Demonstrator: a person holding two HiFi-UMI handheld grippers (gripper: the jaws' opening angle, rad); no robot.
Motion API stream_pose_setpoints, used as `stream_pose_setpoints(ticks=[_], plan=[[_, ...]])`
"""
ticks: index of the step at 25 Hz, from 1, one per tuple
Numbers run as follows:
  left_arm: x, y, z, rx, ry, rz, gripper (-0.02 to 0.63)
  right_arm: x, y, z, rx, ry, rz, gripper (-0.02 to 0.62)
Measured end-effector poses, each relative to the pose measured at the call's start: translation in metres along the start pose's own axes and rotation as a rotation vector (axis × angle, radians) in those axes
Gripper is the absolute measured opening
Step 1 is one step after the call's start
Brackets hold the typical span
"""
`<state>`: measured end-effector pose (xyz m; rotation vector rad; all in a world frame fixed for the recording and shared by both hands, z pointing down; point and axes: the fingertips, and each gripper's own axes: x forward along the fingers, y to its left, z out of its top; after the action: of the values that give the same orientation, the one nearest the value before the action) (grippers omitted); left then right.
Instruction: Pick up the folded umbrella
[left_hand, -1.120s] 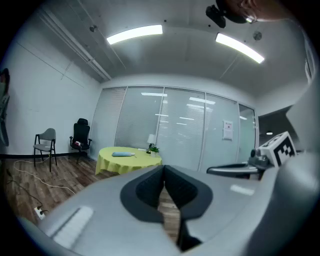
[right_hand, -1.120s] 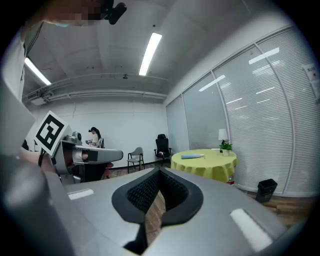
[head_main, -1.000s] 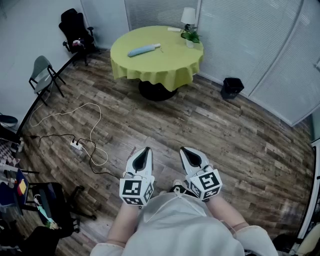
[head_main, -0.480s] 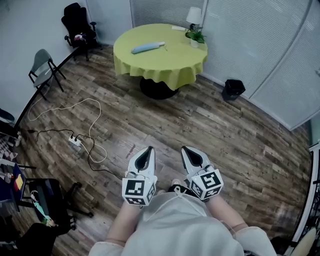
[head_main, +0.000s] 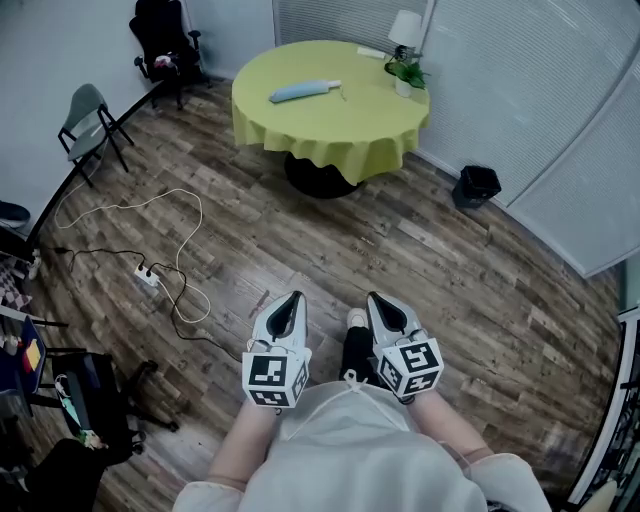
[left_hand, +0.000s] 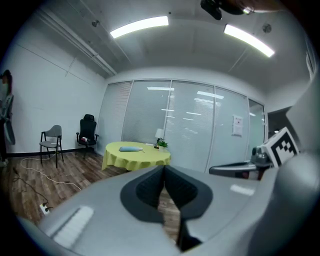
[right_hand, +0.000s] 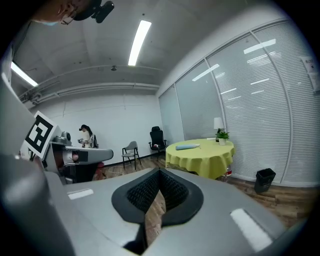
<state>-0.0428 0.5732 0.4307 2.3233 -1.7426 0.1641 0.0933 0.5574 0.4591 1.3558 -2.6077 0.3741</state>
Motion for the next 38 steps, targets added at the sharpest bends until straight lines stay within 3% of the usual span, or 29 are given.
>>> stream_pose_setpoints(ticks=[4, 14, 20, 30, 38], plan=[[0.053, 0.01, 0.015, 0.012, 0.002, 0.045, 0.006, 0.045, -0.043, 0.015, 0.001, 0.001, 0.034, 0.0], [0.222, 0.013, 0.074, 0.042, -0.027, 0.146, 0.006, 0.154, -0.198, 0.079, -0.008, -0.02, 0.076, 0.0], [0.308, -0.002, 0.089, 0.047, -0.027, 0.132, 0.006, 0.207, -0.278, 0.105, -0.02, -0.005, 0.086, 0.0], [0.402, 0.056, 0.081, -0.046, 0.039, 0.189, 0.006, 0.294, -0.319, 0.105, -0.018, 0.059, 0.117, 0.0], [0.505, 0.14, 0.104, -0.048, 0.047, 0.141, 0.006, 0.403, -0.342, 0.134, -0.011, 0.057, 0.055, 0.0]])
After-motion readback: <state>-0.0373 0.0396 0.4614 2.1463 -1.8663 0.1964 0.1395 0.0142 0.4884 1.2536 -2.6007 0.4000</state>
